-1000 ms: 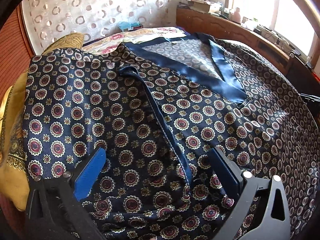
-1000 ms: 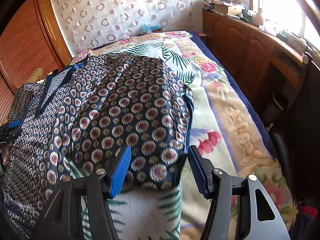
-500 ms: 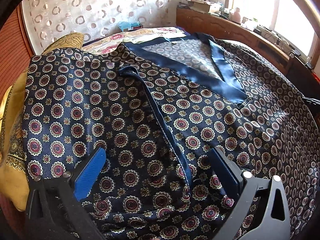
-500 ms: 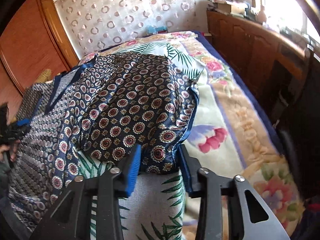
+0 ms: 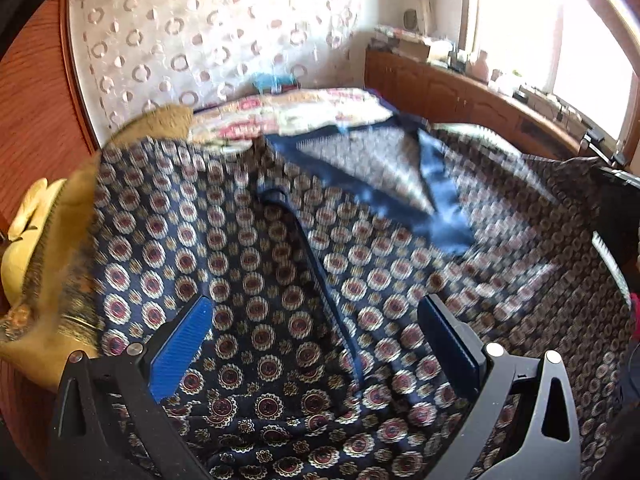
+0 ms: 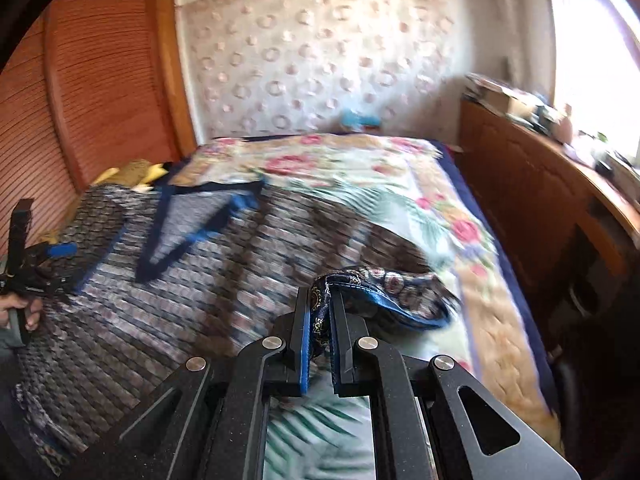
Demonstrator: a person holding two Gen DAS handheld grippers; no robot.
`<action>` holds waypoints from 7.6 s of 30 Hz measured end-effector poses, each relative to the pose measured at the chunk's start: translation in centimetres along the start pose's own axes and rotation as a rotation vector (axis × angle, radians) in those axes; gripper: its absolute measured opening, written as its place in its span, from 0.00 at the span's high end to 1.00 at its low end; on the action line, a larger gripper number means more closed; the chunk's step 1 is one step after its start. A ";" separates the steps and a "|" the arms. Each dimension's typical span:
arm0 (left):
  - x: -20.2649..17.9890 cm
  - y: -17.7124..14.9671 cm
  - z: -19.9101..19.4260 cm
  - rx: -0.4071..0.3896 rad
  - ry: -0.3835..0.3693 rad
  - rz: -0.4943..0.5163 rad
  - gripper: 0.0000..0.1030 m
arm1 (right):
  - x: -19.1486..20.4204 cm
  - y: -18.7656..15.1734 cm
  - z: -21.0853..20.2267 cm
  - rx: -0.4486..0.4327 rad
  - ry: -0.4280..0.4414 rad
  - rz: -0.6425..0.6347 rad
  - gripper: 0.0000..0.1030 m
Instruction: Fold small clothes
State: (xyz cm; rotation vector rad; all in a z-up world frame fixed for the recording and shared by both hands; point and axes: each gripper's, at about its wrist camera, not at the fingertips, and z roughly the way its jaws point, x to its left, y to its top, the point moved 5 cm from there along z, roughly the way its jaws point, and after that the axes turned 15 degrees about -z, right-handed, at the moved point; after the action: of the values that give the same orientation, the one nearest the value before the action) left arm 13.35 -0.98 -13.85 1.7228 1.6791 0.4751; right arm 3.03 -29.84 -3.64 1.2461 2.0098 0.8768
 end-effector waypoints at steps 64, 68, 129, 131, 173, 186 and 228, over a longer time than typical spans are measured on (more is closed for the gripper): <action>0.6 0.7 -3.0 -0.094 -0.054 -0.045 0.00 | -1.6 6.3 13.9 0.093 -0.011 -0.023 0.44; 2.1 1.7 -2.6 -0.098 -0.034 -0.069 0.00 | -4.2 4.1 15.7 0.150 -0.027 0.029 0.44; 11.1 14.9 -2.8 -0.196 0.143 -0.076 0.98 | -9.9 8.7 13.9 0.099 -0.228 -0.111 0.99; 10.8 14.3 -3.3 -0.200 0.129 -0.076 0.98 | -9.1 8.6 13.2 0.083 -0.205 -0.108 0.99; 14.4 -5.6 -15.8 -0.204 0.101 -0.216 0.28 | -6.4 -9.3 -5.5 0.030 -0.074 -0.012 0.70; 12.6 -1.4 -9.1 -0.120 0.081 -0.152 0.20 | -5.4 -8.1 1.7 0.074 -0.049 -0.032 0.55; 10.9 -6.9 -4.7 0.104 0.061 -0.156 0.70 | -4.2 -9.5 6.1 0.227 0.071 -0.063 0.61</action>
State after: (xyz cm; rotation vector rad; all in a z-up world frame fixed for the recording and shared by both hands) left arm 6.28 10.28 -17.41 1.6481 1.8945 0.3766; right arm 4.51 -35.59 -14.13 1.2802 2.2426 0.6859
